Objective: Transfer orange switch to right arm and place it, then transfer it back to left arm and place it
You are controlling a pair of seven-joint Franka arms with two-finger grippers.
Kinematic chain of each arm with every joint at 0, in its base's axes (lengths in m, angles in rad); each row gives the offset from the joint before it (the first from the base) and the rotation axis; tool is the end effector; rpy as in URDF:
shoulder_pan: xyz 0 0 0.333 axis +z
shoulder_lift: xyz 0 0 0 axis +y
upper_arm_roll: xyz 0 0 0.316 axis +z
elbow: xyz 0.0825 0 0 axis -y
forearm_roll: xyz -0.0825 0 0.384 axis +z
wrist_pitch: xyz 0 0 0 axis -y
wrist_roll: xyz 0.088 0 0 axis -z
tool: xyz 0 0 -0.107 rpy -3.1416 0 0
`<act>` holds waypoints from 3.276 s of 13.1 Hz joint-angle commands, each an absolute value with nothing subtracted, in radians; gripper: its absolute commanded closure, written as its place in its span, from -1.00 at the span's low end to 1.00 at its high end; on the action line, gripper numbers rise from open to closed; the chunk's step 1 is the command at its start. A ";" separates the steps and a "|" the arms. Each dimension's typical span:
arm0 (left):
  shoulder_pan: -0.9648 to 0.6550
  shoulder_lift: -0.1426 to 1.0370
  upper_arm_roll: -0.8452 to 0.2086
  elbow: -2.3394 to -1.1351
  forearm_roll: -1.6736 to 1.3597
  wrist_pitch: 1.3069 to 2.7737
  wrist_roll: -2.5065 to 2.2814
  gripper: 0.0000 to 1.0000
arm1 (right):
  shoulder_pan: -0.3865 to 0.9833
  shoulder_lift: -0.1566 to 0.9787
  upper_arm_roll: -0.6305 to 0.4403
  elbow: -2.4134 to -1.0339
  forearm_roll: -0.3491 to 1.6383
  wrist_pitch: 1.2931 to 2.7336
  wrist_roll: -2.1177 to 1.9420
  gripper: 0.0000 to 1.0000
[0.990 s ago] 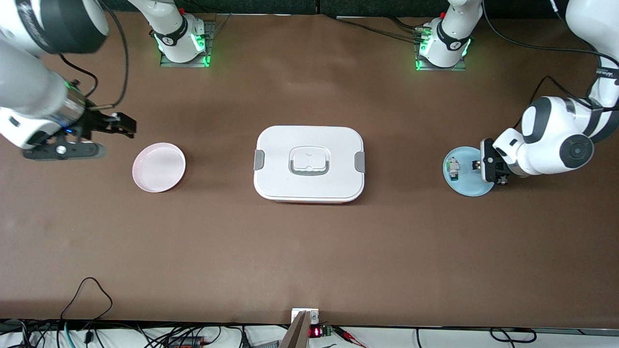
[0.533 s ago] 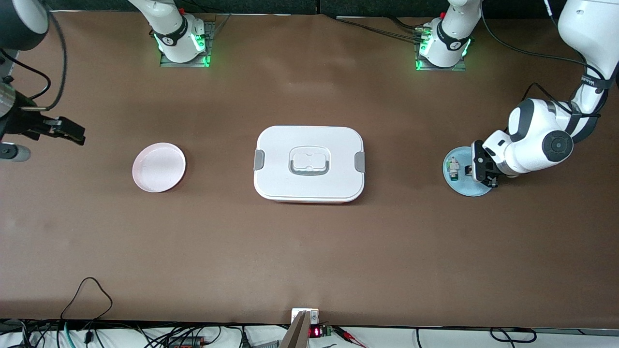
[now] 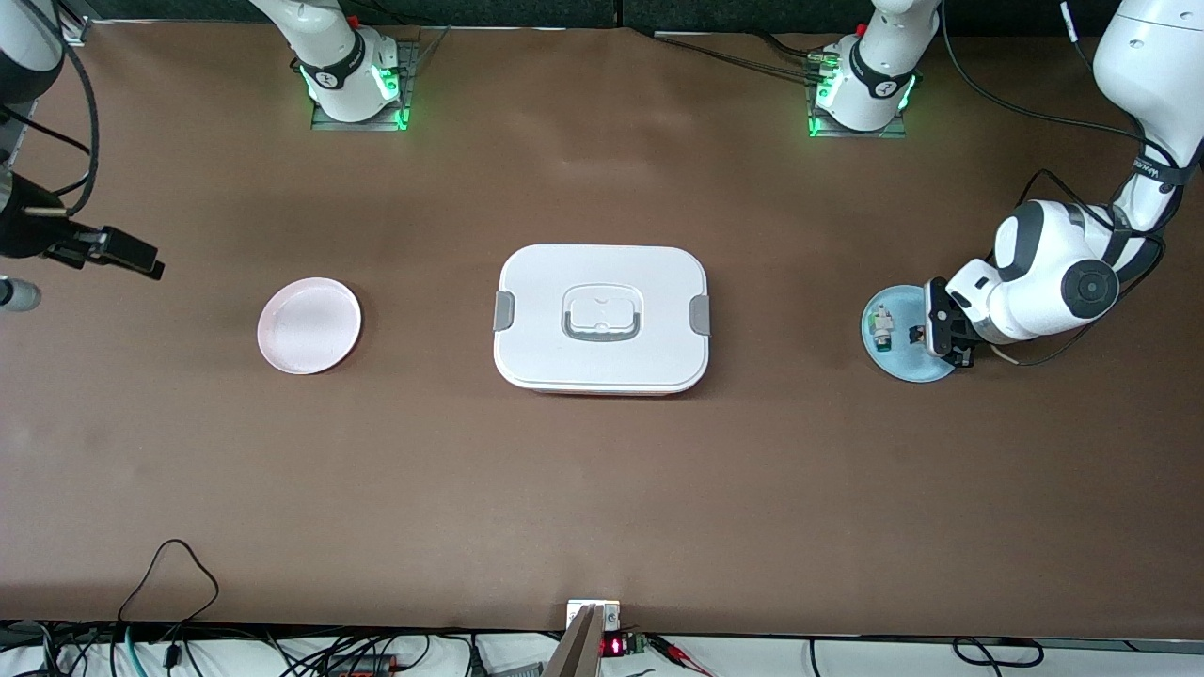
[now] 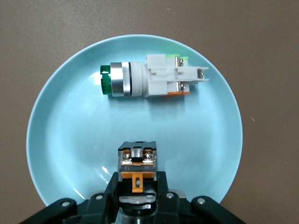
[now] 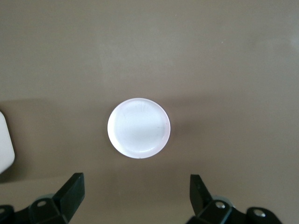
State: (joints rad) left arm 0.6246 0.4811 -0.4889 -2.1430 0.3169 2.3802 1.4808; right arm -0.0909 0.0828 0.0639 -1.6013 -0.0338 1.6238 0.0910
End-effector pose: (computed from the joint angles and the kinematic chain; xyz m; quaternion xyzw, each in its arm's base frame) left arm 0.5451 0.0716 0.1869 0.7062 -0.7032 -0.0471 0.0677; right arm 0.5802 -0.0205 0.5677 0.9978 -0.0576 -0.0296 0.0152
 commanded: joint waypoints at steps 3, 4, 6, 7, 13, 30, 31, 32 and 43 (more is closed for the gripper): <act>0.635 0.499 -0.497 -2.141 0.341 2.395 1.480 0.00 | -0.095 -0.038 0.067 -1.741 -0.021 1.643 0.057 -1.00; 0.635 0.500 -0.497 -2.141 0.341 2.395 1.480 -0.40 | -0.092 -0.038 0.072 -1.740 -0.026 1.644 0.055 -1.00; 0.649 0.503 -0.497 -2.138 0.342 2.393 1.480 -1.00 | -0.094 -0.038 0.072 -1.729 -0.025 1.641 0.028 -1.00; 0.647 0.496 -0.499 -2.128 0.341 2.379 1.477 -1.00 | -0.101 -0.047 0.068 -1.724 -0.022 1.640 0.011 -1.00; 0.643 0.466 -0.529 -1.968 0.330 2.101 1.316 -1.00 | -0.068 -0.044 0.060 -1.677 -0.025 1.614 0.003 -1.00; 0.647 0.175 -0.689 -1.508 0.141 1.470 0.289 -1.00 | -0.068 -0.031 0.057 -1.646 -0.020 1.569 -0.049 -1.00; 0.647 0.157 -0.689 -1.485 0.130 1.463 0.217 -1.00 | -0.067 -0.032 0.057 -1.646 -0.024 1.569 -0.051 -1.00; 0.644 0.152 -0.692 -1.480 0.115 1.441 0.148 -1.00 | -0.067 -0.031 0.057 -1.646 -0.025 1.569 -0.051 -1.00; 0.375 0.089 -0.453 -1.480 -0.023 1.440 0.026 -1.00 | -0.067 -0.032 0.057 -1.644 -0.029 1.569 -0.052 -1.00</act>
State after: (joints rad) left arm 0.5201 0.1081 -0.5967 -1.4776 -0.0017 1.4303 0.0438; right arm -0.0668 -0.0348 0.0591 -1.6606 -0.0324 1.5766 -0.0456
